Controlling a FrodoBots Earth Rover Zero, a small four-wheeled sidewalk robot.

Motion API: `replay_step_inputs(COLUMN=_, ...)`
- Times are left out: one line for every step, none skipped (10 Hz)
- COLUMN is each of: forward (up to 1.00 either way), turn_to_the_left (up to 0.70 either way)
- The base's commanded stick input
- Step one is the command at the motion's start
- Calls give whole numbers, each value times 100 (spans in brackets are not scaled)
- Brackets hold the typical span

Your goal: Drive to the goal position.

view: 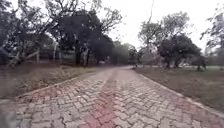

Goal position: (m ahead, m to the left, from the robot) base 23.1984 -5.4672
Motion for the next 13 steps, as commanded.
replay_step_inputs(forward=70, turn_to_the_left=0)
replay_step_inputs(forward=70, turn_to_the_left=0)
replay_step_inputs(forward=70, turn_to_the_left=0)
replay_step_inputs(forward=70, turn_to_the_left=0)
replay_step_inputs(forward=70, turn_to_the_left=0)
replay_step_inputs(forward=70, turn_to_the_left=0)
replay_step_inputs(forward=70, turn_to_the_left=0)
replay_step_inputs(forward=70, turn_to_the_left=0)
replay_step_inputs(forward=70, turn_to_the_left=0)
replay_step_inputs(forward=70, turn_to_the_left=0)
replay_step_inputs(forward=70, turn_to_the_left=0)
replay_step_inputs(forward=70, turn_to_the_left=0)
replay_step_inputs(forward=70, turn_to_the_left=0)
